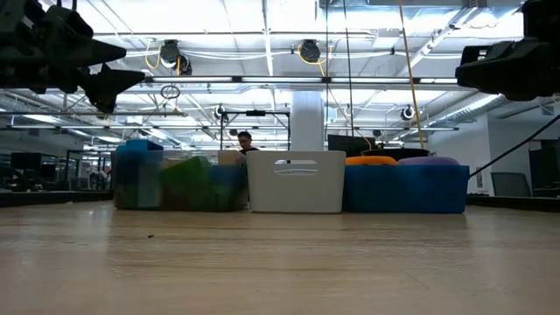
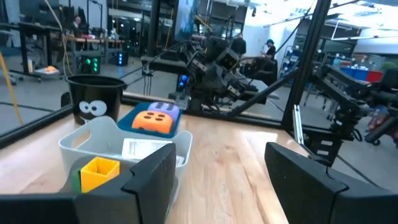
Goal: Pick & Place Toys
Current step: Return to Home Position
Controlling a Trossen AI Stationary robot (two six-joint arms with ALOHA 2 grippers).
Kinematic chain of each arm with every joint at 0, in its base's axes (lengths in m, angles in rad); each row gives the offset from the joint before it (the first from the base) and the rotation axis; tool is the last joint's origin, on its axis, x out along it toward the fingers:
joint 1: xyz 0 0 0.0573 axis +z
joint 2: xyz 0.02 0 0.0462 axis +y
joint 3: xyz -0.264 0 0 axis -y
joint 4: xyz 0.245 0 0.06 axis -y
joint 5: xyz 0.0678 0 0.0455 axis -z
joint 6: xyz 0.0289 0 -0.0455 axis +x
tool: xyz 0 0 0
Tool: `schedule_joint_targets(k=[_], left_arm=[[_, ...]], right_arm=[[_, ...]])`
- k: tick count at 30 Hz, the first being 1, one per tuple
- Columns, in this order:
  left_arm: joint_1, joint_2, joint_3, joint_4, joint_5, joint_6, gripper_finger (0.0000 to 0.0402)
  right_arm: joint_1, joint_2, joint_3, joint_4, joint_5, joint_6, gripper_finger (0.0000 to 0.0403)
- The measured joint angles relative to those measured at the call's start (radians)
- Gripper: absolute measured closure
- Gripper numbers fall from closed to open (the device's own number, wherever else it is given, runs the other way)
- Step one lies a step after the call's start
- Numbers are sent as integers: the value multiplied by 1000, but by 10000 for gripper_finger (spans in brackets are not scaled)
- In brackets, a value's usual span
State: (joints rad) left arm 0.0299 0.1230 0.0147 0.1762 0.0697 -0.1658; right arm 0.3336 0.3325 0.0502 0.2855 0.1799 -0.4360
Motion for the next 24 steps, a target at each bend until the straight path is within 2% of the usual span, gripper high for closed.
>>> schedule_joint_targets(k=[7, 11, 15, 24], left_arm=[[0, 1, 0, -22, 8, -19, 146], [0, 1, 0, -23, 8, -19, 146], [0, 1, 0, -23, 8, -22, 146], [0, 1, 0, -23, 8, -22, 146]], right_arm=[[0, 0, 0, 5, -1, 78, 398], [0, 0, 0, 127, 6, 352, 400], [-15, -28, 10, 127, 23, 378, 400], [-125, -205, 30, -72, -175, 455, 401]])
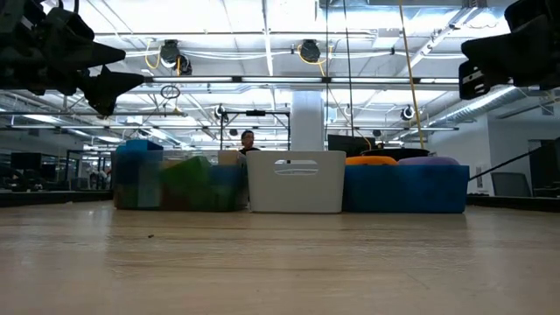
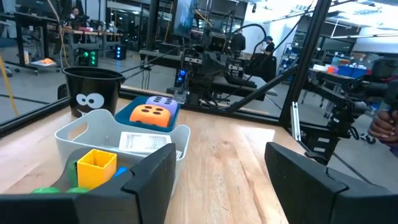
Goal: Pick & Place Toys
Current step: Return to Home Position
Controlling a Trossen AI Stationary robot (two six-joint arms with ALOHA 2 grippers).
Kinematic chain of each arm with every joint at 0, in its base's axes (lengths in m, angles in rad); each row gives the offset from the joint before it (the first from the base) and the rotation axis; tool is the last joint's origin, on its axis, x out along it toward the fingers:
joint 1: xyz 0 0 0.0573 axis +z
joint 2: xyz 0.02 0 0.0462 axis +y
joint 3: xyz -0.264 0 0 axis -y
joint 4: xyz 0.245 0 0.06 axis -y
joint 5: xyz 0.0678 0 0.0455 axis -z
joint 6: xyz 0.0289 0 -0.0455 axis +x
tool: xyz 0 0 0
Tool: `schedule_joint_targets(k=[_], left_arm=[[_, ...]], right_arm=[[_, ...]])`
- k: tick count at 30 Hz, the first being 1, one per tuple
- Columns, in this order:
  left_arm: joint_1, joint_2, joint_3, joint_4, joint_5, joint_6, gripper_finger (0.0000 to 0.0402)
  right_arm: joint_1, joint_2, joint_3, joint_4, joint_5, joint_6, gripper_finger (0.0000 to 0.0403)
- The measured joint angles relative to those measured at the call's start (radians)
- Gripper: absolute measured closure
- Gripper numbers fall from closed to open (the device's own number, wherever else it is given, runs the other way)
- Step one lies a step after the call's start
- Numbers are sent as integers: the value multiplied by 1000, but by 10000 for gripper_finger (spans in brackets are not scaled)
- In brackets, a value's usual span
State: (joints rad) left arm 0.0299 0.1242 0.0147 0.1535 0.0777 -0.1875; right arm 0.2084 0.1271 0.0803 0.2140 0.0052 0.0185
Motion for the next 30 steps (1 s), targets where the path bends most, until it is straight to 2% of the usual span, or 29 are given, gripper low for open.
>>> schedule_joint_targets(k=[5, 9, 18, 24, 30], left_arm=[[0, 0, 0, 0, 0, 0, 146], [0, 0, 0, 0, 0, 1, 146], [0, 0, 1, 7, 0, 1, 146], [0, 0, 1, 7, 0, 1, 146], [0, 0, 1, 7, 0, 1, 146]], right_arm=[[-72, -99, 0, -85, -111, 23, 401], [-118, -124, 1, -143, -139, 34, 401], [-157, -104, -12, -146, -137, 21, 401], [-157, -75, -24, -147, -137, -109, 401], [-156, -61, -24, -130, -138, -111, 401]])
